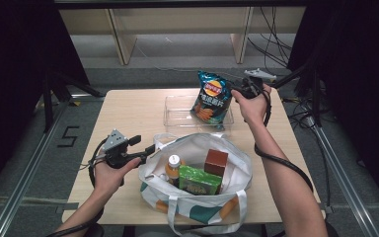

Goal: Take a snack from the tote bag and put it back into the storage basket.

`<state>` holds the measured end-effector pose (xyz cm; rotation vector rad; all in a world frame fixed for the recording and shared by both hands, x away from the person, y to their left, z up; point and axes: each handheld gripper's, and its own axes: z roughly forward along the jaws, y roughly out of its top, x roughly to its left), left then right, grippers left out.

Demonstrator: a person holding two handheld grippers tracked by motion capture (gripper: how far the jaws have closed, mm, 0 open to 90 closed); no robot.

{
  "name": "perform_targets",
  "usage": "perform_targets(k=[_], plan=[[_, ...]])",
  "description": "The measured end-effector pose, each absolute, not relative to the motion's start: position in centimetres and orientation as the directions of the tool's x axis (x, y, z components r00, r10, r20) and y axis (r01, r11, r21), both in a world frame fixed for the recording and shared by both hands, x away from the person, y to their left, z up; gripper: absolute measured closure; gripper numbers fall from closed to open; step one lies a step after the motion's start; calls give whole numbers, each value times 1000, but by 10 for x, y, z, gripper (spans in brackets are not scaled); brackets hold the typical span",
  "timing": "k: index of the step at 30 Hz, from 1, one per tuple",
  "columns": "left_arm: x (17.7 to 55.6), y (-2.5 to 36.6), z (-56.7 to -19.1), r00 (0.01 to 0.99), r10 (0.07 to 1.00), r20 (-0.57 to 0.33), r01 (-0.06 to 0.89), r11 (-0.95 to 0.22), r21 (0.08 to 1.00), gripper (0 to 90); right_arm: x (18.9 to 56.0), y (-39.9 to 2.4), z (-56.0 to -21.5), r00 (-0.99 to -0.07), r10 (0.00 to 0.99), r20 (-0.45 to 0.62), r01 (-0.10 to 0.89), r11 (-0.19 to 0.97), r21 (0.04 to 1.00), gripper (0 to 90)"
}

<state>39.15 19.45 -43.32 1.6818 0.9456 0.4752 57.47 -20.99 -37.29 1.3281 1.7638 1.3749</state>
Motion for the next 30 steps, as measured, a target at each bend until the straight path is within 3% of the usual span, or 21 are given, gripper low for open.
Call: perform_targets(k=[9,30], plan=[[389,194,-430,613,774,-159,325,-64,944,304,551,-228,-358,-378,912,161,342,-24,939,453],[387,189,-428,628,763,-152,312,-68,948,308,469,-253,-358,-505,851,144,348,48,936,536]])
